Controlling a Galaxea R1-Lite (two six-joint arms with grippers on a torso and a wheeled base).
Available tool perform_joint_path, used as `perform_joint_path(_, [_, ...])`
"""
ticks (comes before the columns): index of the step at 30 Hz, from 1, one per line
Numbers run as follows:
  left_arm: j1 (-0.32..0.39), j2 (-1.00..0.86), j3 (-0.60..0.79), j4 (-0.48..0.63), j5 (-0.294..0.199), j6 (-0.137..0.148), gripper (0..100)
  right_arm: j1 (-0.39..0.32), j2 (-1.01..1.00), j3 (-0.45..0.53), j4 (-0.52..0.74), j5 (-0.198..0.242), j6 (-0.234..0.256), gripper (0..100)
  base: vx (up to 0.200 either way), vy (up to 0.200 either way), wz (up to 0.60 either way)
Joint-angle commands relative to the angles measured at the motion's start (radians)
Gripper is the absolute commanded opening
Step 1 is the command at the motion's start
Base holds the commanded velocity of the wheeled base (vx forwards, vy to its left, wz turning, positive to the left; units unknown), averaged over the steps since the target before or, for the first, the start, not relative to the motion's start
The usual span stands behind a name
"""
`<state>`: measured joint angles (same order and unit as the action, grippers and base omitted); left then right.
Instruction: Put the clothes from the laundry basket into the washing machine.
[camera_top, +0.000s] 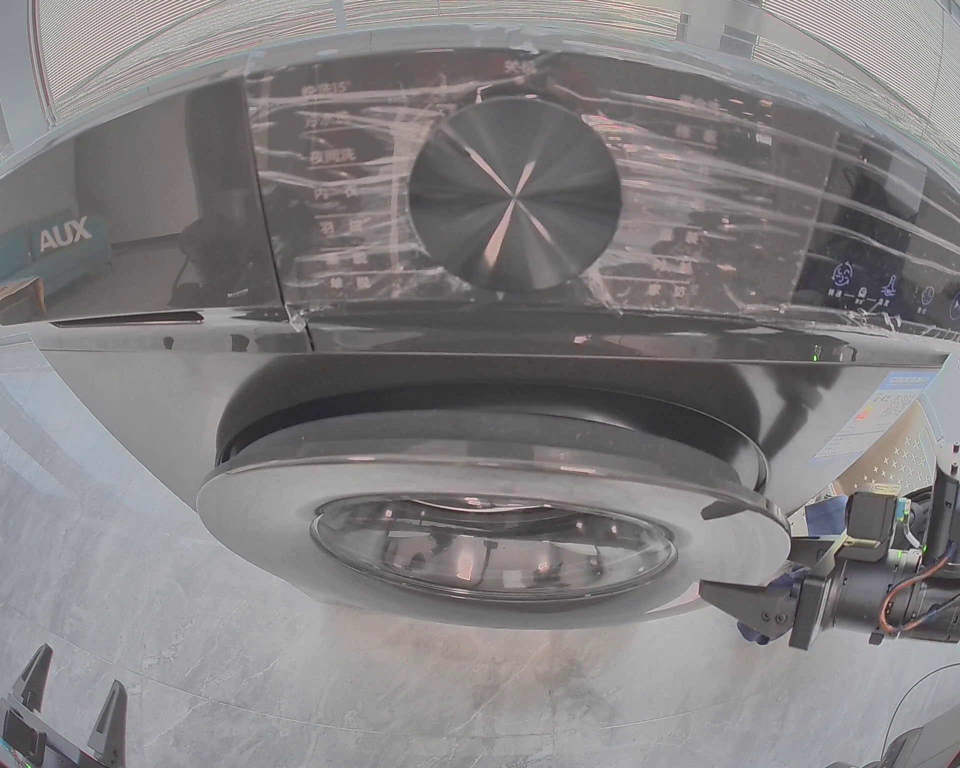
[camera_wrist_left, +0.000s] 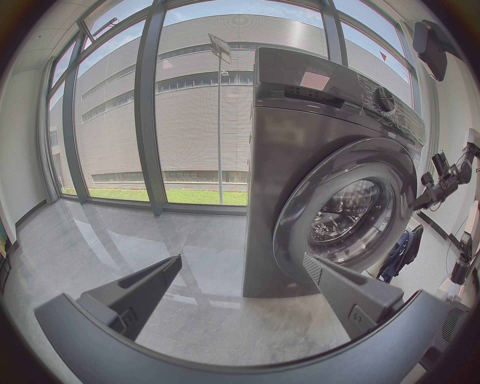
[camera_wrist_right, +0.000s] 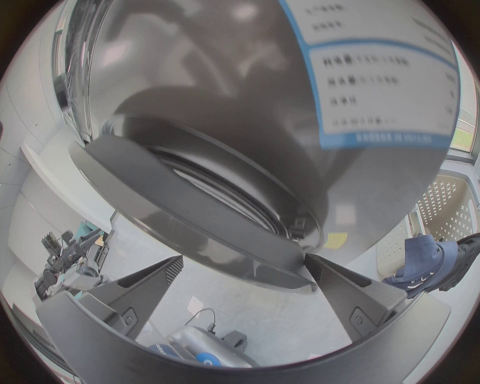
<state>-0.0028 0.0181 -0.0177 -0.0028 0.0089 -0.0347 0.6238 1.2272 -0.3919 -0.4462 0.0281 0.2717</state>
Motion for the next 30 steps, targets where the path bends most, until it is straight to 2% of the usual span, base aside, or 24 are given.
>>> perform_joint_path(1, [0.000,-0.017,0.018,0.000,0.000,0.002,100,-0.001,-0.066,0.056,0.009,0.007,-0.022,100,0.000,0.000,0.00])
perform_joint_path(6, [0.000,-0.017,0.018,0.000,-0.001,0.002,100,-0.013,-0.040,0.030,0.003,0.004,-0.023,100,-0.160,0.000,0.00])
perform_joint_path(8, [0.000,-0.017,0.018,0.000,0.000,0.002,100,-0.029,0.017,-0.018,-0.003,0.001,-0.025,100,-0.200,0.000,0.00])
perform_joint_path(12, [0.000,-0.017,0.018,0.000,0.000,0.002,100,-0.061,0.072,-0.067,-0.005,0.006,-0.052,100,0.000,0.000,0.00])
perform_joint_path(15, [0.000,-0.017,0.018,0.000,0.000,0.002,100,-0.059,0.084,-0.065,-0.005,0.007,-0.057,100,0.000,0.000,0.00])
perform_joint_path(21, [0.000,-0.017,0.018,0.000,0.000,0.001,100,0.001,0.021,0.001,0.001,0.026,-0.058,100,0.000,0.000,0.00])
perform_joint_path(26, [0.000,-0.017,0.018,0.000,0.000,0.002,100,0.011,-0.048,0.047,0.007,0.029,-0.065,100,0.000,0.000,0.00])
perform_joint_path(30, [0.000,-0.017,0.018,0.000,-0.001,0.002,100,0.001,-0.043,0.027,-0.003,0.027,-0.065,100,0.000,0.000,0.00])
